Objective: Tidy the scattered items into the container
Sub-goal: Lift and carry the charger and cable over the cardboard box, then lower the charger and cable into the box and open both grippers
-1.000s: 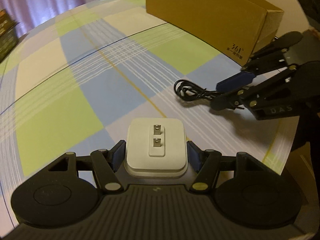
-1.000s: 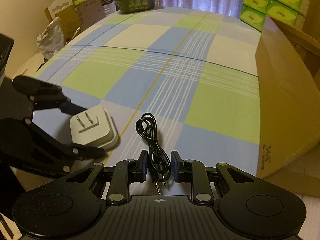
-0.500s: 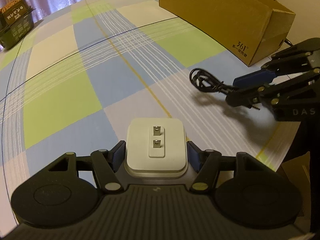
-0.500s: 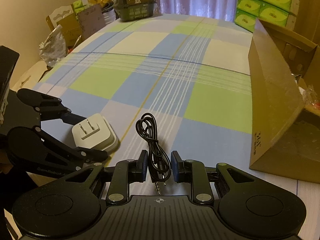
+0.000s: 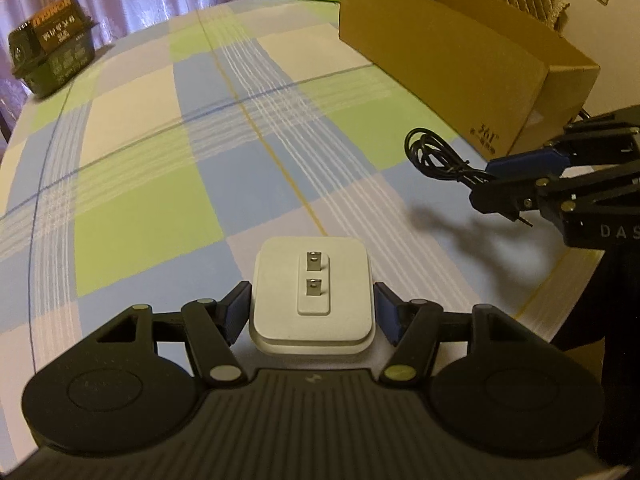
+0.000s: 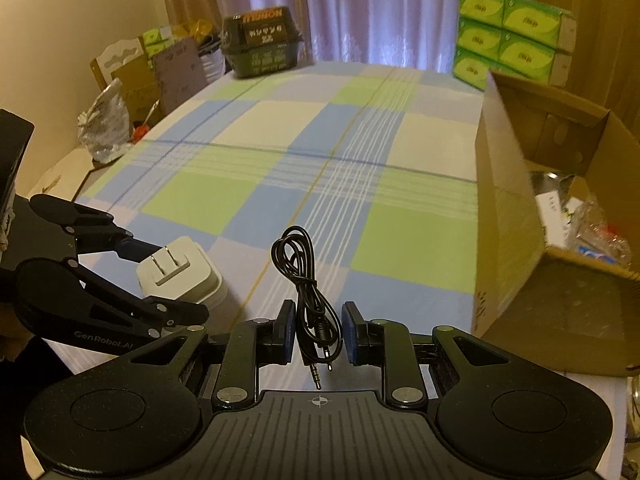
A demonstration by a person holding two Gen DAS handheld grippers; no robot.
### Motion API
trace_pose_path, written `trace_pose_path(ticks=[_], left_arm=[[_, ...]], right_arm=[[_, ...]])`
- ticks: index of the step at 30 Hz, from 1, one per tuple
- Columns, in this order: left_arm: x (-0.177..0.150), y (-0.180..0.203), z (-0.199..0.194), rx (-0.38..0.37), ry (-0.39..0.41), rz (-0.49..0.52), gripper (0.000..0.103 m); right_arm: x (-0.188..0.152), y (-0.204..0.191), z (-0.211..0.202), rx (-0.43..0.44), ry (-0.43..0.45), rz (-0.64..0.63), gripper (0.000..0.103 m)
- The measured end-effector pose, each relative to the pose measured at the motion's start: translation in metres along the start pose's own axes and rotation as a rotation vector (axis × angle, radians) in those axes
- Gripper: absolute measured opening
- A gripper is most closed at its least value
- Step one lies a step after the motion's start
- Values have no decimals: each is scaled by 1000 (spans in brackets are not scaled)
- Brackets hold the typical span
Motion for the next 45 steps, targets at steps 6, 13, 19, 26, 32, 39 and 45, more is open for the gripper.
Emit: trace_pose_path(ticks=[6,13,19,26,32,39,45], left_arm=[[28,17,-14,4,57,23,60],[71,46,-23,-17,120,66,60],[117,78,-26,-75,177,85,60],[175,116,-18,-131,231,107,60],[215,142,0,-167,258,101,60],[242,163,25,-184,248,117,60],[252,173,43,-186,230,141,60]], right_arm=[[16,9,-26,-15,71,22,27],[40,37,-64,-70,175,61,27],[53,88,-86,-158,213,106,27],[60,146,-104,-249,234,147,27],[63,181,-106,-294,231,174,27],[61,208,-104,-321,226,200,27],[57,224,-98,-330,212,217,27]])
Point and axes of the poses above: each gripper's, at about its wrist camera, not at the fingertips, and z roughly the way its jaws point, y to its right, x to its top, the point moved 6 cm from there along z, roughly the way its jaws point, and after that the axes turned 4 degrees about y, right-handed, at the moved point
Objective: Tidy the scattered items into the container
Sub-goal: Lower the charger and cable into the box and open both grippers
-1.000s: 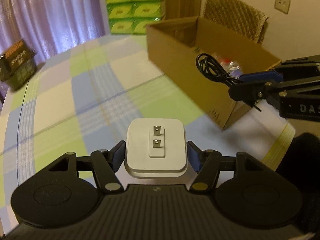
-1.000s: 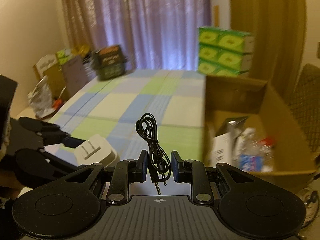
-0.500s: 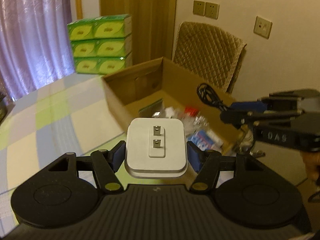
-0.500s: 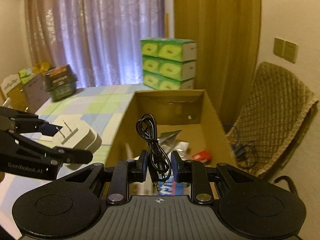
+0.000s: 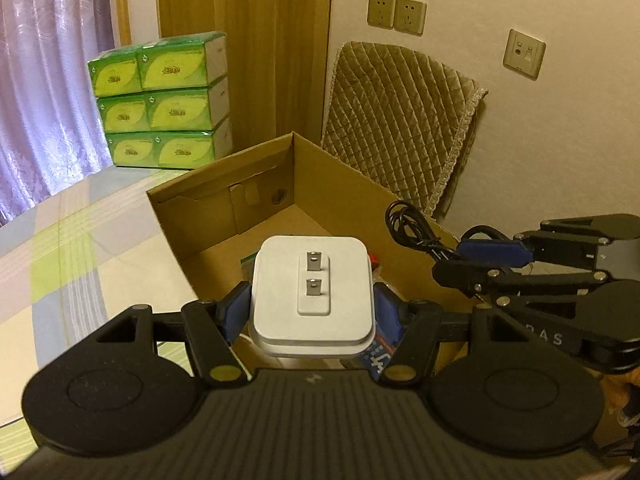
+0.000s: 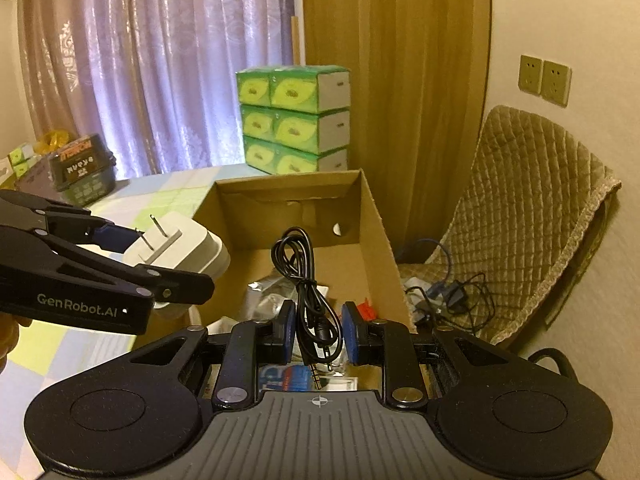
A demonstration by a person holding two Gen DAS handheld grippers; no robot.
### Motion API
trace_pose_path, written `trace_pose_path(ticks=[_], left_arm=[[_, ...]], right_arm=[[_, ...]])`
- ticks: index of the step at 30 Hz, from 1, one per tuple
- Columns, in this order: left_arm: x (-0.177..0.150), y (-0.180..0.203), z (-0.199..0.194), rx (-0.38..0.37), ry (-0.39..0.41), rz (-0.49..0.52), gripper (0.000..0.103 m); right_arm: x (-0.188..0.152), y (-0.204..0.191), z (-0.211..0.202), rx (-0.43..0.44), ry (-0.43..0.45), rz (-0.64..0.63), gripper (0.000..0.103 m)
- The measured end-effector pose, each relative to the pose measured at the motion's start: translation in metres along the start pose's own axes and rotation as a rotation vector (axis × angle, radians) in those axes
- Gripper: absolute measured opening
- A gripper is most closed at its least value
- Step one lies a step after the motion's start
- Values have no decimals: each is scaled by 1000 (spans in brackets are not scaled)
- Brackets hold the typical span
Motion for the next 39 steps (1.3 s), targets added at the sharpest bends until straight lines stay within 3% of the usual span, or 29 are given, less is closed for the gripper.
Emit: trace_pose_path(ticks=[22,25,39], left_arm=[[1,-7,32,17,-16,-20,60],[0,-11,31,15,-4,-38,69],[-6,-18,12,34,17,-41,72]], right_arm=[[-1,15,30,10,-29,5,27],[0,13,32,12,-30,1,27],[-3,9,33,18,-37,-7,27]])
Point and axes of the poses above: each gripper's, at about its wrist camera, not at the fingertips, and z roughly the way its jaws point, y to its right, x to its top, the point moved 6 cm from there along z, roughly the way its jaws point, and after that the axes turned 4 degrees about y, right-handed, at the moved point
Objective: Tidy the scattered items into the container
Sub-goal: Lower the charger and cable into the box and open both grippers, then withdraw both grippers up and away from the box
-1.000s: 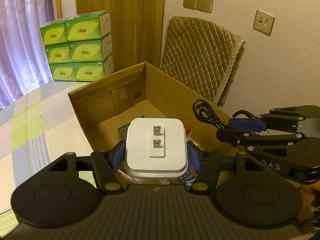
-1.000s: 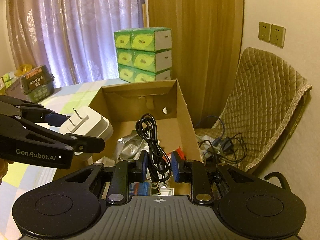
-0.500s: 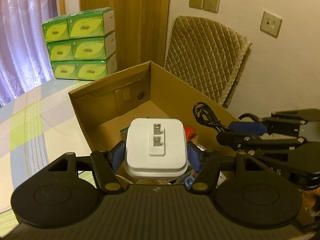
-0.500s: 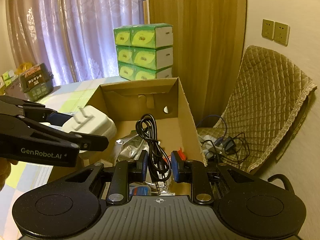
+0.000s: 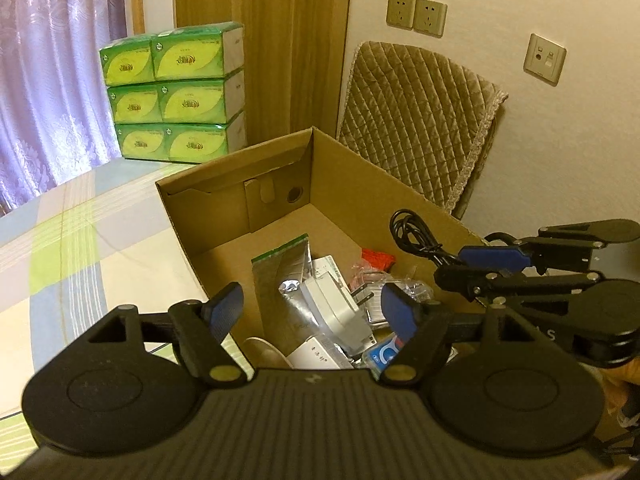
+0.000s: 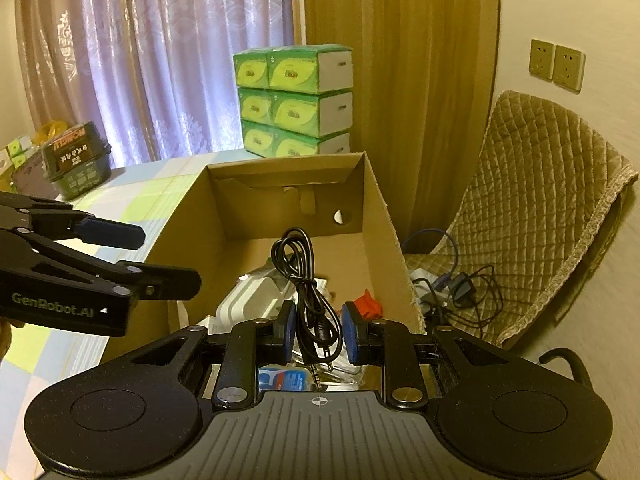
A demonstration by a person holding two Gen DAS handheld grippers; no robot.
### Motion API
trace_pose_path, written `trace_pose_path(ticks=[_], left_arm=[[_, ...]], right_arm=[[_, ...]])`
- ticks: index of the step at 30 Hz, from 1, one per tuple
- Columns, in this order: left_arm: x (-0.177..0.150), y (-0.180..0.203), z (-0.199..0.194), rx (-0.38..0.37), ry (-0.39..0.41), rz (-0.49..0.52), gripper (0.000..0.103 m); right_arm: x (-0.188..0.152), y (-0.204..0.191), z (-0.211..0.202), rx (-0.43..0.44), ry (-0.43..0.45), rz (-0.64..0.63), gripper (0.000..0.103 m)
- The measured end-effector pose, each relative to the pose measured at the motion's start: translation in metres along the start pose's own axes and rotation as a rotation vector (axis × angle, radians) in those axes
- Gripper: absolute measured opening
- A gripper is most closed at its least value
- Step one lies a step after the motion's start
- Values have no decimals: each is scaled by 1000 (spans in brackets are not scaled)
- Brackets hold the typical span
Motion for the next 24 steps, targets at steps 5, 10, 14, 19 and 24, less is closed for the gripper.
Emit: trace_pose_path(ticks=[5,10,14,19,24], left_arm=[[-5,-6,-8,19,2,-3,74],[-12,-13,-14,33,2,-16,74],[-15,-17,-18,37,4,-20,75],[-16,-17,-19,33,5,-22,76],[-17,-18,-19,27,4,-27,77]], right_arm=[[2,-2,-1,4,3,-2,27],[3,-7,0,11,4,-9,27],[4,-12,1,15,5,-14,27],[6,-16,4,18,3,-18,27],[7,-17,5,18,3,-21,27]])
Point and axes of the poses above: each gripper's, at about its wrist camera, not at the fingertips, and z roughly the way its jaws point, y to its right, x to its top, the point moved 6 cm from there along z, roughly the way its jaws point, and after that the axes turned 4 degrees about y, right-handed, at the moved point
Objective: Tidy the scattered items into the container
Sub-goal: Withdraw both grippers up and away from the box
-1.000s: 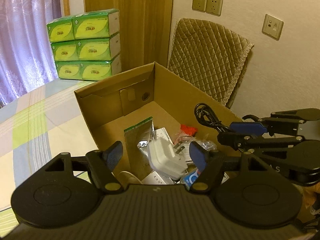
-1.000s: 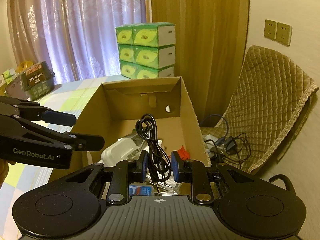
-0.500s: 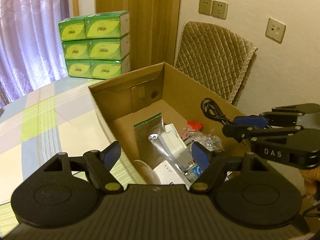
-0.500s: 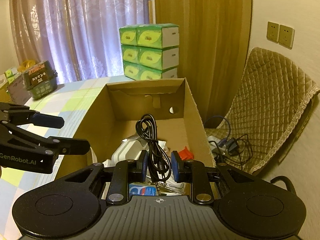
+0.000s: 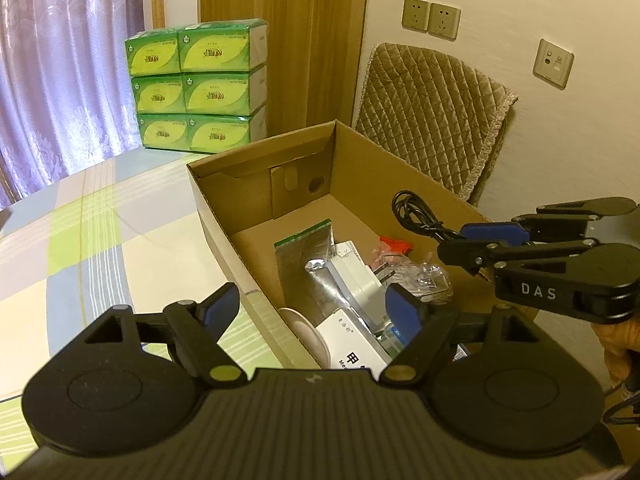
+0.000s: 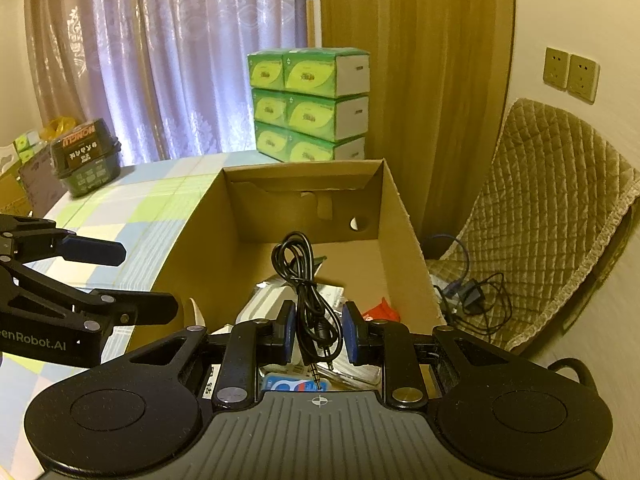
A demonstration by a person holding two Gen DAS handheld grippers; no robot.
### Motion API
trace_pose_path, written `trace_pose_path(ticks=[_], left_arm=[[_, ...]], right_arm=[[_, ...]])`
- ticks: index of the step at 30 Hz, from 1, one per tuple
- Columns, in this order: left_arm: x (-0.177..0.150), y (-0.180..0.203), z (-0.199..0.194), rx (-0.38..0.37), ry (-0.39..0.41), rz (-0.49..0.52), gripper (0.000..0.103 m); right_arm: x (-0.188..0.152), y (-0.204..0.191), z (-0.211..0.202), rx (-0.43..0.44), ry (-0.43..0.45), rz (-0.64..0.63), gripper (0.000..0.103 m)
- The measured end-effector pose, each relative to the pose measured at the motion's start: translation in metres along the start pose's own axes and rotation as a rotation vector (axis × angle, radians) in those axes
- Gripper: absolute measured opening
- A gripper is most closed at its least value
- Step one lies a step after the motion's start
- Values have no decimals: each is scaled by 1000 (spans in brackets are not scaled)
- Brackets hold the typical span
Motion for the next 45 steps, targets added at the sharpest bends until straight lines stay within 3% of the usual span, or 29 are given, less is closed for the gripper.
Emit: trace_pose_path(ticks=[8,17,25,39,40,41,42,45], left_arm=[[-3,-3,0,-1,0,-10,78],[-13,-5,-8,9,-11,-29,81],[-30,6,-29,38,4,-75,102],[-54,25,-79,81,0,-166,102],[-56,27,-82,77,-3,-170,102],[-57,29,-86,77,-3,-169,102],[-59,31,-89,81,-2,-168,102],[-64,37,-100,89,4,-173,102]], right_arm=[[6,-3,1,7,36,-5,27],[-1,12,-14,-22,57,85,27],[-22,11,-49,-24,70,148,27],[-39,-3,-103,-45,93,172,28],[-41,-3,-105,-47,93,173,34],[-42,-3,-108,-53,97,176,80],[-44,-3,-112,-66,113,178,103],[-45,-6,-121,-75,140,160,103]])
Point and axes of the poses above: each gripper's, at about its wrist camera, not at the fingertips, and z roughly the way its jaws point, y to its right, x to its top, the point moved 6 cm from there along z, roughly the way its jaws point, and after that the axes turned 4 degrees about y, right-handed, at the moved point
